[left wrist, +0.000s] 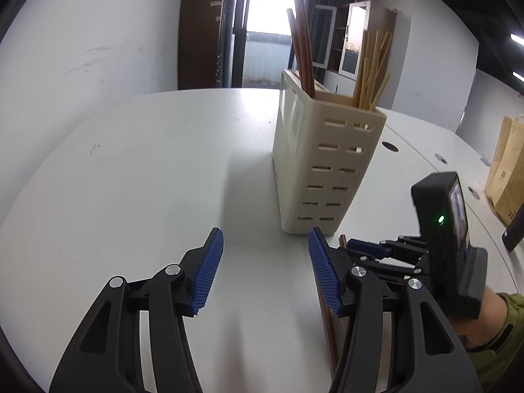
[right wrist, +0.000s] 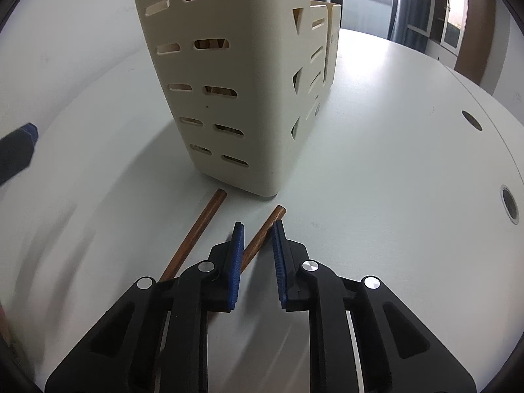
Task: Organize utensils
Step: 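Grasp a brown chopstick with the right gripper while the left gripper grasps the other, then lift both brown chopsticks upright and carry them over the holder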
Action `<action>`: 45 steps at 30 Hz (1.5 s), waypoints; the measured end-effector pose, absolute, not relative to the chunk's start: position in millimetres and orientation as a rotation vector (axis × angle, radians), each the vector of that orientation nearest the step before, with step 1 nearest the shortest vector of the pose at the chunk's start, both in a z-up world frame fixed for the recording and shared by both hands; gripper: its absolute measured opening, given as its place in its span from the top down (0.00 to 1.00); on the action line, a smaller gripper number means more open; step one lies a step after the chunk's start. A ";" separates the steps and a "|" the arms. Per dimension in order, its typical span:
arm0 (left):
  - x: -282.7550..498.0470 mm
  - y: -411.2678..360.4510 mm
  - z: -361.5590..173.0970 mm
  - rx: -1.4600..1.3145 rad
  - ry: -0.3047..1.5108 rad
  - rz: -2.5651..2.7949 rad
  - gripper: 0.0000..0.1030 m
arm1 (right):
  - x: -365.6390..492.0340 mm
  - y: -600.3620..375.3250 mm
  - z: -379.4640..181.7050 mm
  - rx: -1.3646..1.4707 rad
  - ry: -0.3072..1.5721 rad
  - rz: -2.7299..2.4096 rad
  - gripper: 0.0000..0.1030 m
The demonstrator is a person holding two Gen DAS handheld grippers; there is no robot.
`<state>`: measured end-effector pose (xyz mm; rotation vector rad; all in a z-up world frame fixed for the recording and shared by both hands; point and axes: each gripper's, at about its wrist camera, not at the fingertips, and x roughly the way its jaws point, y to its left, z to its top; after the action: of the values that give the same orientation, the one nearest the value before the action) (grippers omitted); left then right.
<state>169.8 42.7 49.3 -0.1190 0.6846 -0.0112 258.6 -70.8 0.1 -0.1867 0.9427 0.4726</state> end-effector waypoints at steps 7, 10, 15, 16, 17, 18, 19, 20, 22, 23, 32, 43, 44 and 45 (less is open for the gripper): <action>192.6 25.4 16.5 -0.069 0.821 -0.061 0.47 | 264.4 -79.4 -0.2 -0.183 0.970 0.479 0.89; 199.2 18.7 8.6 -0.069 0.862 -0.089 0.47 | 268.8 -87.2 1.7 -0.179 0.977 0.477 0.91; 211.6 2.2 -1.2 -0.040 0.919 -0.134 0.47 | 274.0 -100.5 2.7 -0.167 0.988 0.469 0.92; 215.0 -1.0 -4.2 -0.029 0.934 -0.138 0.47 | 275.0 -102.3 3.1 -0.164 0.990 0.468 0.92; 217.8 -3.4 -6.5 -0.020 0.946 -0.140 0.47 | 275.7 -103.7 3.2 -0.162 0.991 0.467 0.92; 221.3 -6.3 -9.6 -0.009 0.960 -0.139 0.48 | 276.4 -105.2 3.0 -0.160 0.992 0.468 0.92; 224.2 -8.3 -11.9 0.002 0.973 -0.135 0.49 | 277.0 -106.1 3.1 -0.158 0.993 0.468 0.92; 226.4 -9.8 -13.5 0.009 0.983 -0.132 0.52 | 269.8 -100.0 7.7 -0.158 0.993 0.466 0.92; 230.7 -12.8 -16.7 0.020 1.007 -0.143 0.57 | 269.1 -100.8 8.7 -0.160 0.991 0.463 0.92; 234.0 -13.0 -19.4 0.025 1.018 -0.143 0.60 | 268.6 -101.1 8.8 -0.161 0.989 0.463 0.92; 250.3 -10.7 -13.5 0.072 1.044 -0.111 0.91 | 268.3 -103.9 8.8 -0.178 0.979 0.454 0.92; 231.2 4.2 1.9 0.036 0.984 -0.088 0.94 | 255.8 -101.8 25.1 -0.170 0.913 0.469 0.93; 227.6 6.9 6.7 0.026 0.967 -0.085 0.94 | 253.6 -101.8 29.2 -0.165 0.897 0.471 0.93; 223.1 10.5 14.2 0.008 0.941 -0.083 0.94 | 251.0 -102.0 33.7 -0.161 0.882 0.471 0.93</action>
<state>223.1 10.5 14.2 0.0083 0.9412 -0.0830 251.0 -102.0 33.7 -0.1607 0.8817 0.4712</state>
